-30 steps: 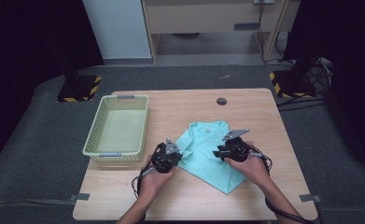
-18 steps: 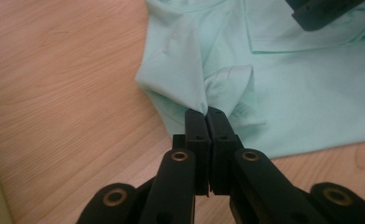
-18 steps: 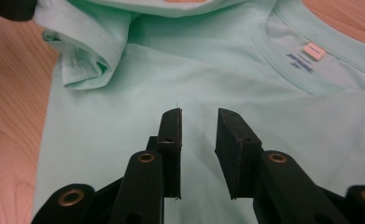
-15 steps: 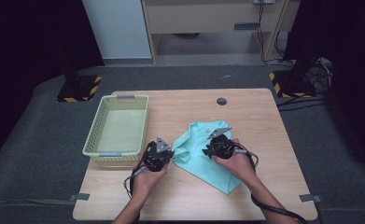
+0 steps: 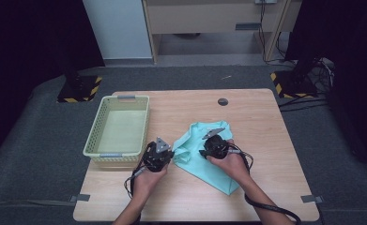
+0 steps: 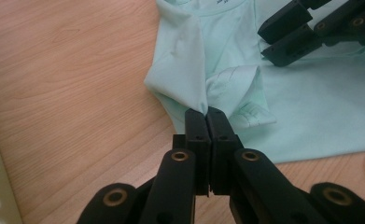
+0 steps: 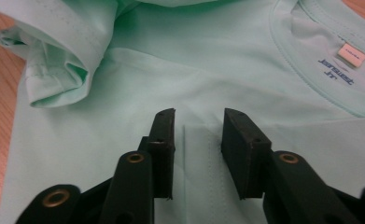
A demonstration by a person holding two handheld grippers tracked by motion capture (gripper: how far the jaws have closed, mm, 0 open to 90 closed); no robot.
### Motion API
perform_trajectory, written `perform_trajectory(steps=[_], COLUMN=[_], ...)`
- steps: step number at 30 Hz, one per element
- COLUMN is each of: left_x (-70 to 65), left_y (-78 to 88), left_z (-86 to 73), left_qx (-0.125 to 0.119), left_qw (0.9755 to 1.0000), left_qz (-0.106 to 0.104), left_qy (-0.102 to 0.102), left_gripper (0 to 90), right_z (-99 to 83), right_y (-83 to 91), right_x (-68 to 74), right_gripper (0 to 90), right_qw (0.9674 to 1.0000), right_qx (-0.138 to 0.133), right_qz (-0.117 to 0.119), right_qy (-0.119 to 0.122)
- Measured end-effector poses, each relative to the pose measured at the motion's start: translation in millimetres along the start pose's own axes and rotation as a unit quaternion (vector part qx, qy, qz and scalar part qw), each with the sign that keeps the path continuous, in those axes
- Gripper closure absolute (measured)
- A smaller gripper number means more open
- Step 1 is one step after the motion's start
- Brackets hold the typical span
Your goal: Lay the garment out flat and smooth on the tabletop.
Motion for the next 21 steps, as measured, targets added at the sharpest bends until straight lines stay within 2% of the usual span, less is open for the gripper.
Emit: perform_trajectory(steps=[6, 9, 13, 17, 19, 20, 21], left_x=[-0.2, -1.5, -2.9, -3.7, -4.1, -4.5, -5.1], left_y=[-1.3, -1.7, -1.5, -1.8, -2.5, -3.0, -3.5], left_z=[-0.8, -1.2, -0.8, 0.0, 0.1, 0.2, 0.4], left_qx=[0.001, 0.003, 0.002, 0.001, 0.002, 0.003, 0.003], left_qw=[1.0, 1.0, 1.0, 1.0, 1.0, 1.0, 1.0], left_qz=[-0.002, -0.002, -0.002, -0.003, -0.003, -0.003, -0.003], left_qy=[0.001, -0.002, -0.003, -0.004, -0.004, -0.004, -0.004], left_gripper=[89.0, 89.0, 89.0, 89.0, 89.0, 89.0, 89.0], right_z=[-1.5, -2.1, -5.5, -14.2, -21.2, -29.9, -29.9], right_y=[1.0, 2.7, 15.9, 39.6, 52.2, 60.1, 60.1], right_x=[-5.1, -6.0, -10.5, -27.2, -40.3, -52.9, -52.9], right_gripper=[85.6, 87.0, 87.2, 87.2, 87.3, 87.3, 87.3], right_qw=[1.0, 0.9999, 0.9996, 0.9983, 0.9966, 0.9952, 0.9952], right_qx=[-0.005, -0.01, -0.024, -0.046, -0.059, -0.064, -0.064], right_qz=[-0.007, 0.0, 0.009, 0.014, 0.017, 0.016, 0.016], right_qy=[0.001, -0.003, -0.012, -0.035, -0.055, -0.072, -0.072])
Point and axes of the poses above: each handheld gripper's, and its own axes: y roughly backward along the jaws, z roughly out of its top, x roughly to its left, the point moved 9 cm from there along -y, roughly forward along the jaws, and after that the axes turned 11 degrees about x, right-handed, at the moved point
